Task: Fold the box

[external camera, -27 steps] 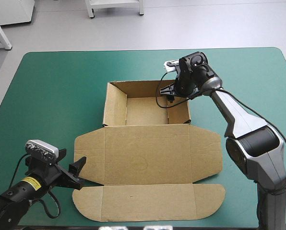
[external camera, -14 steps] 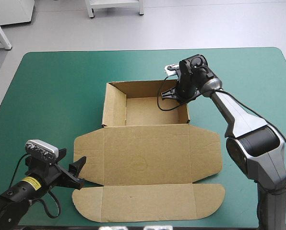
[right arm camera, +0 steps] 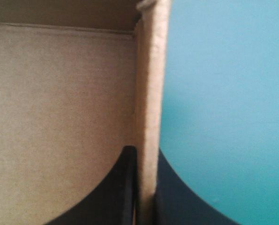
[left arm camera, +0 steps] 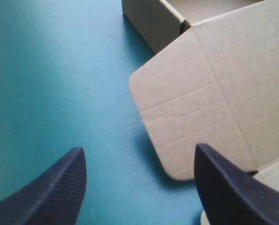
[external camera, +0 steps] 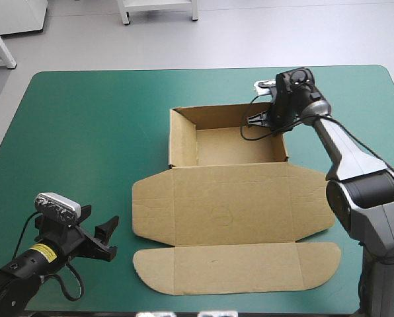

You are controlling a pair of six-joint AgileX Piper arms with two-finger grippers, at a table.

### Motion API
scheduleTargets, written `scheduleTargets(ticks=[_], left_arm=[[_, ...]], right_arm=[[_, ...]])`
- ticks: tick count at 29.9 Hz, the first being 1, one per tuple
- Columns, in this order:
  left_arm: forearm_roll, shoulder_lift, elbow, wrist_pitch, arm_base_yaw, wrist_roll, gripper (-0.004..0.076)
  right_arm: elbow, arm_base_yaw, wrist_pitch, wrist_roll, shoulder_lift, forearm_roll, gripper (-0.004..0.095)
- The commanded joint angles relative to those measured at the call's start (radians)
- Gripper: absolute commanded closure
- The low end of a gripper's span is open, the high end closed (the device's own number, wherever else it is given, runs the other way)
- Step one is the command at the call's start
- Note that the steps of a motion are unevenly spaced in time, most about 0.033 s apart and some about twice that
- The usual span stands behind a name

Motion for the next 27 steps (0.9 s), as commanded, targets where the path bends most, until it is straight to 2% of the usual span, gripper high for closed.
scheduleTargets(ticks=[1,5,17,27], left_arm=[[-0.014,0.0,-0.026,-0.063,-0.008,-0.009,0.0252],[-0.014,0.0,-0.026,-0.063,-0.008,-0.009,0.0258],[-0.014,0.0,-0.026,-0.063,-0.008,-0.009,0.0357],[-0.014,0.0,-0.026,-0.063,-0.008,-0.009,0.0357]], right_arm=[[-0.023,-0.076,0.016,-0.037,-0.061,-0.046,0.0921],[-0.023,-0.166,0.016,-0.054,-0.061,-0.047,0.0921],[-0.023,-0.51,0.016,-0.054,-0.061,-0.047,0.0921],[-0.023,-0.728,0.016,-0.054,-0.061,-0.049,0.0921]])
